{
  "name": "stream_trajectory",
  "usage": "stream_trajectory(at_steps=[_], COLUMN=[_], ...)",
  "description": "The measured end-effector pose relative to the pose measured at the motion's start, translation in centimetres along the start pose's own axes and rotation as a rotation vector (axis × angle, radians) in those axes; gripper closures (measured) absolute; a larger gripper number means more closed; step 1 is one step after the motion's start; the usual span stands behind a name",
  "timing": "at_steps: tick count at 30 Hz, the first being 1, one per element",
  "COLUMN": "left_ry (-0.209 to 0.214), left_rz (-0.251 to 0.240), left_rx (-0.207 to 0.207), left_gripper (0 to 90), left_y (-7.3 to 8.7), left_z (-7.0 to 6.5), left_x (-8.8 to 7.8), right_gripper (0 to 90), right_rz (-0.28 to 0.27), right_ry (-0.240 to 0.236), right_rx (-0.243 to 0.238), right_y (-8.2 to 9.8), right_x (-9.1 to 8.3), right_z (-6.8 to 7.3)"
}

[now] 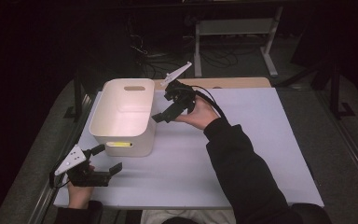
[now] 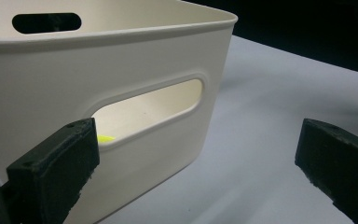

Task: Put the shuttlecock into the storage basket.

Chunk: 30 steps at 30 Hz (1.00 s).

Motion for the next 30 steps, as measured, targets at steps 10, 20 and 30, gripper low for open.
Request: stream_trajectory(at_steps=[10,20,30], left_ry=[-0.001,-0.002,-0.003], left_rz=[0.002,0.004,0.005], left_rx=[0.001,0.001,0.0], left_gripper=[0.0,0.0,0.0], left_y=[0.0,0.0,0.0], left_z=[0.0,0.0,0.0], left_x=[0.0,0.0,0.0], right_gripper=[0.0,0.0,0.0], right_rz=[-0.018,-0.03,-0.026], right_ry=[0.024,0.033,0.036], right_rx=[0.01,0.018,0.029], right_y=[1.0,2.0,3.3], right_x=[-1.1,-1.6,-1.9], right_z=[-0.5,-0.7,-1.0])
Point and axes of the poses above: each handheld gripper's, and its own axes: x roughly forward along the jaws, y roughly out of its underside, z roughly to its left, the point moved 2 cm from there along x, roughly forward along the jaws
